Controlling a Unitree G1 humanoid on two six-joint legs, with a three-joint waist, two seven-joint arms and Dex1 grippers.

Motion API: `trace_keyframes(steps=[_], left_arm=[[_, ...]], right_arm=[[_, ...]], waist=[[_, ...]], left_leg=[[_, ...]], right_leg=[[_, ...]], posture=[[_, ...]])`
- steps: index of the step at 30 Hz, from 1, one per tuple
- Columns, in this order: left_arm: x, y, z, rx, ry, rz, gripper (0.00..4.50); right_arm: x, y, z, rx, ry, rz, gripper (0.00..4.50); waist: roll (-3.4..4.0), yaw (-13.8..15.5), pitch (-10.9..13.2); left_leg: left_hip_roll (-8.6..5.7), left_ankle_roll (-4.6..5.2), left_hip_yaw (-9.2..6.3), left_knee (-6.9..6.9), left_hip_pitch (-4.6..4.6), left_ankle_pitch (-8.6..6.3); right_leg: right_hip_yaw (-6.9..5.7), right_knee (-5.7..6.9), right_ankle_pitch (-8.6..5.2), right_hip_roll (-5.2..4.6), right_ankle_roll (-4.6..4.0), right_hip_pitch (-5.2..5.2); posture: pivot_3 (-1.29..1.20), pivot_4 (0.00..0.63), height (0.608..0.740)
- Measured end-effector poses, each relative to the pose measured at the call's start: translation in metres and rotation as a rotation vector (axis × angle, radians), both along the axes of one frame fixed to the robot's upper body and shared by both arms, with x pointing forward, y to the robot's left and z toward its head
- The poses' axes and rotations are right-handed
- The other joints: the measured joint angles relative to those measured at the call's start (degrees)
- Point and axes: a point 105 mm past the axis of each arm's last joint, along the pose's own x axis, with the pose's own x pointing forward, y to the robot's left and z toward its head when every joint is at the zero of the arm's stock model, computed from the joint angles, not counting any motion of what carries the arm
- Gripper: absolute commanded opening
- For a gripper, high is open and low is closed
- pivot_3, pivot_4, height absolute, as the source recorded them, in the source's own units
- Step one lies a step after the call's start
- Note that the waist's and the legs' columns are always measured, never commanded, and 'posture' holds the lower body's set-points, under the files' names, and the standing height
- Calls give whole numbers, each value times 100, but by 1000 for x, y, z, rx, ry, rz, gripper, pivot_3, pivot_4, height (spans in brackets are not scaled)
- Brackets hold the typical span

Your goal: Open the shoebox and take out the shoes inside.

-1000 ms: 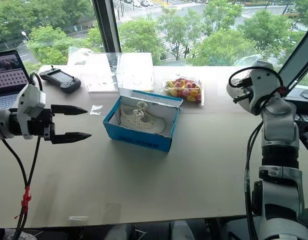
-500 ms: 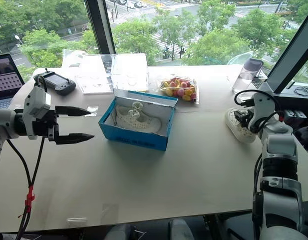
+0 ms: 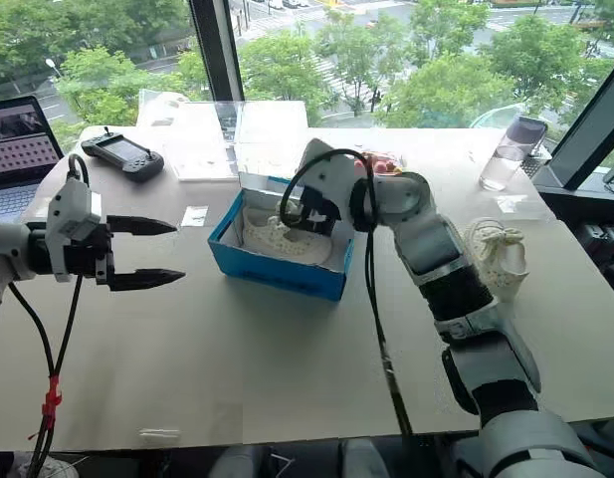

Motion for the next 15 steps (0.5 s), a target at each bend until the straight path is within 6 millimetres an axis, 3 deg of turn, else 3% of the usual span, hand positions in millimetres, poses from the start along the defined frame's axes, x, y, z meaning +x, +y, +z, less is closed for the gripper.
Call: trace_keyframes(steps=[6,12,15], left_arm=[[-4,1,1,3,-24,21,4500],[-14,6,-4,-10,-10,58,4500],[-18,8,-4,-14,-18,76,4500]], right_arm=[[25,1,-15,-299,-276,53,4433],[36,14,-31,-415,-341,114,4433],[38,29,-47,-439,-355,135,4433]], waist=[[0,-91,0],[0,-275,0],[0,-340,0]], left_leg=[[7,-14,13,-7,0,8],[9,-16,7,-12,5,9],[10,-21,0,-15,10,12]], right_leg=[[7,4,-1,9,-4,-11],[14,9,-1,8,-5,-12],[19,14,-1,8,-6,-12]], posture=[[0,150,740],[0,150,740],[0,150,740]])
